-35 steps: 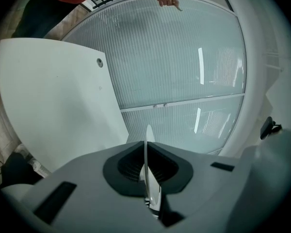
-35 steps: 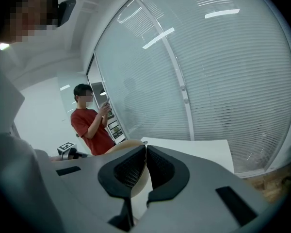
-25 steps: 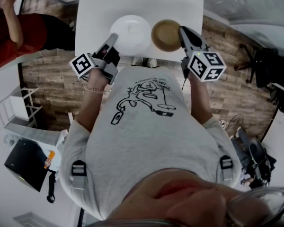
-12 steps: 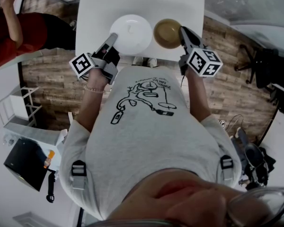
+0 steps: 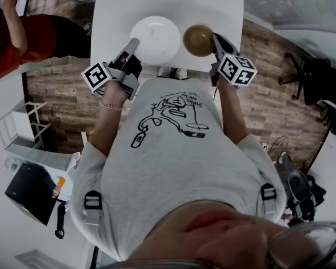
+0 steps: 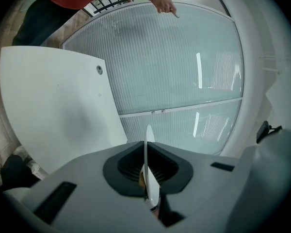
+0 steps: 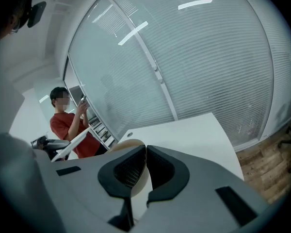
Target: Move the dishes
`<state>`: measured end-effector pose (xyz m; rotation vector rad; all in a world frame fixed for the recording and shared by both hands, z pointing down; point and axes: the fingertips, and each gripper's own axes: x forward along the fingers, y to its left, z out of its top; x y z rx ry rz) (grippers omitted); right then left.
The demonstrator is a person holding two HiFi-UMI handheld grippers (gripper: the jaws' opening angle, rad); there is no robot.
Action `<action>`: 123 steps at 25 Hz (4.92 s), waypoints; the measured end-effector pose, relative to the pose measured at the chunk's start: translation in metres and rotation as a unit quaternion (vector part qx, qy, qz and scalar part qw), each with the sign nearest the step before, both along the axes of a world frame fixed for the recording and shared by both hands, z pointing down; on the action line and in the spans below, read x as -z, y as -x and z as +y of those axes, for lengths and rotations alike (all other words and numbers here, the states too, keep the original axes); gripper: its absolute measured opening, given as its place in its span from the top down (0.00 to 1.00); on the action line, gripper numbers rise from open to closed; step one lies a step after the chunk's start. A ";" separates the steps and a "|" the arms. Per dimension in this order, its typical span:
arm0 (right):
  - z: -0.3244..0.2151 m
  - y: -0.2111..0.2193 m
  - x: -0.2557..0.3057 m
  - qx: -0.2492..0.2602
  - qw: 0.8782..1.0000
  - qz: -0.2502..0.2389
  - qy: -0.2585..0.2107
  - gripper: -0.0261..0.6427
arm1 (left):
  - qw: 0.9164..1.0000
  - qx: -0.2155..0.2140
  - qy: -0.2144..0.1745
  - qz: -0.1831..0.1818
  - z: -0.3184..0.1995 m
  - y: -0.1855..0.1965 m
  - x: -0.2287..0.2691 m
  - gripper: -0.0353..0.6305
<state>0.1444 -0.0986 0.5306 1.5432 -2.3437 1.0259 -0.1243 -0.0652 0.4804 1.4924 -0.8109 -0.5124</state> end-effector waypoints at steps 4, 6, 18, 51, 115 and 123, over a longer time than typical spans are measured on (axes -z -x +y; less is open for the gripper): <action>0.001 -0.003 -0.033 -0.007 1.000 0.010 0.020 0.90 | 1.000 0.000 0.001 0.003 0.001 -0.001 0.000 0.93; 0.002 -0.003 -0.047 -0.010 0.999 0.014 0.029 0.90 | 1.000 0.000 0.003 0.005 0.001 -0.001 0.000 0.93; 0.001 0.000 -0.102 -0.029 0.998 0.024 0.057 0.90 | 1.000 -0.003 0.004 0.005 0.000 -0.002 -0.001 0.93; 0.002 0.008 -0.182 -0.041 0.997 0.031 0.053 0.90 | 1.000 -0.006 0.010 0.002 0.002 -0.004 -0.001 0.93; -0.002 0.002 -0.192 -0.024 0.993 0.115 -0.010 0.78 | 1.000 -0.008 0.015 0.004 0.003 -0.003 -0.008 0.93; -0.003 0.003 -0.176 -0.022 0.992 0.121 -0.027 0.78 | 1.000 -0.010 0.016 0.004 0.005 -0.003 -0.011 0.93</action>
